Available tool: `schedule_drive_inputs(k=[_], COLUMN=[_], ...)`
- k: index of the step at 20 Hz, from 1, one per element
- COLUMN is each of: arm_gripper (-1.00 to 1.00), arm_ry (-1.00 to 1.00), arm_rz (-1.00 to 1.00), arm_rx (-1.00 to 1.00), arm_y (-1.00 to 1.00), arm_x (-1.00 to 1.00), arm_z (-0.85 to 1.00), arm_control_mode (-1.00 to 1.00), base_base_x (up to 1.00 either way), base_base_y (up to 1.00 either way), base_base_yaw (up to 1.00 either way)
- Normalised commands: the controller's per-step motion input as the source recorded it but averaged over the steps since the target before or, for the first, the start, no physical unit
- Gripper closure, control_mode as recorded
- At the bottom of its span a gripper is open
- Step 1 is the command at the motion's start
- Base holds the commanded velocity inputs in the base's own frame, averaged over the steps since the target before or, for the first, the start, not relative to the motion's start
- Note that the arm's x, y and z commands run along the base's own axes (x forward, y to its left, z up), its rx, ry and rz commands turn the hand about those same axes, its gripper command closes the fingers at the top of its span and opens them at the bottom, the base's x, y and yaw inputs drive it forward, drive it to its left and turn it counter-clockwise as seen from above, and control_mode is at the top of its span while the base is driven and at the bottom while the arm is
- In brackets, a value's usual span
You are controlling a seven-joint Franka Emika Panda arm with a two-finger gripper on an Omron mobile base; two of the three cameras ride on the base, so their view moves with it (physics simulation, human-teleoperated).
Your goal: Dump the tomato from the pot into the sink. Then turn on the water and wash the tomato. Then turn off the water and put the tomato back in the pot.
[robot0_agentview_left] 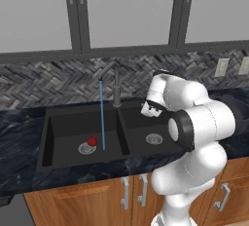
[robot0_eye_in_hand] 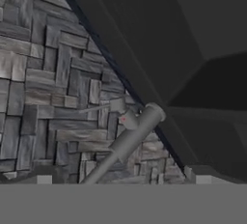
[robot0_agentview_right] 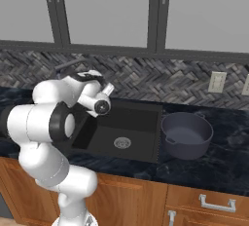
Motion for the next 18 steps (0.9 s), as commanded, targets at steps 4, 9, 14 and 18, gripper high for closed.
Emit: schedule_drive_inputs(k=[4, 9, 14, 18], arm_gripper=[-1.00, -1.00, -1.00, -1.00], arm_ry=[0.38, 0.19, -0.05, -0.07], arm_rz=[0.04, 0.12, 0.23, 0.29], arm_rx=[0.00, 0.01, 0.02, 0.00], arm_y=[-0.29, -0.28, -0.19, -0.05], arm_x=[0.12, 0.19, 0.04, 0.00], arm_z=[0.02, 0.00, 0.00, -0.23], arm_control_mode=[-1.00, -1.00, -1.00, -1.00], base_base_x=[0.00, 0.00, 0.00, 0.00], base_base_y=[0.00, 0.00, 0.00, 0.00], base_base_yaw=[0.00, 0.00, 0.00, 0.00])
